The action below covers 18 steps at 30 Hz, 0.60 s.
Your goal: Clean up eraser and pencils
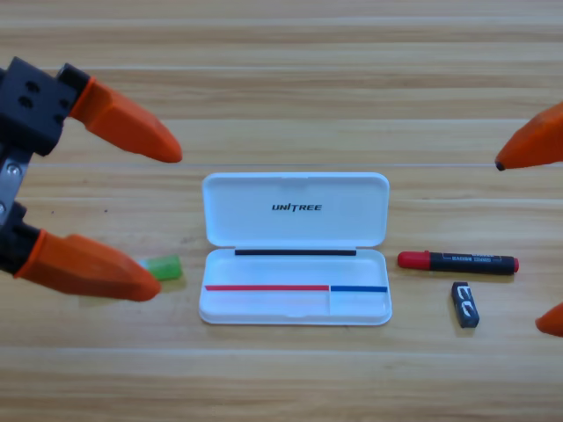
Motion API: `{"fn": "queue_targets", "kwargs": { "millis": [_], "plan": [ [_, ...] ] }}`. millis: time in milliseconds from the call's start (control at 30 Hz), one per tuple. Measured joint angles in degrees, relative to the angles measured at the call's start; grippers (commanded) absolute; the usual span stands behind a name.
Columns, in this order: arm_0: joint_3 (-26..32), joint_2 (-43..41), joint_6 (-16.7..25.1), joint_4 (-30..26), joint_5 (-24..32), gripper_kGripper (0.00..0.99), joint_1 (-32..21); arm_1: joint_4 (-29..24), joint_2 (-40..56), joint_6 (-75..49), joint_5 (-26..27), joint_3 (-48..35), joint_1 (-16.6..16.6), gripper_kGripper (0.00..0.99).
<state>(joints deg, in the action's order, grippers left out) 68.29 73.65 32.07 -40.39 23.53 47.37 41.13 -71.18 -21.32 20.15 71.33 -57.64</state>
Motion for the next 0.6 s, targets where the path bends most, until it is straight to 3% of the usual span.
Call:
{"fn": "queue_targets", "kwargs": {
  "millis": [500,600],
  "plan": [
    [-0.20,0.00,0.72,-0.68,-0.31,0.982,0.00,0.00,0.00,3.61,-0.15,-0.02,0.00,0.983],
    [-0.14,0.00,0.72,-0.90,-3.95,0.982,0.06,0.00,0.01,8.31,-4.60,-0.33,-0.03,0.983]
  ]
}}
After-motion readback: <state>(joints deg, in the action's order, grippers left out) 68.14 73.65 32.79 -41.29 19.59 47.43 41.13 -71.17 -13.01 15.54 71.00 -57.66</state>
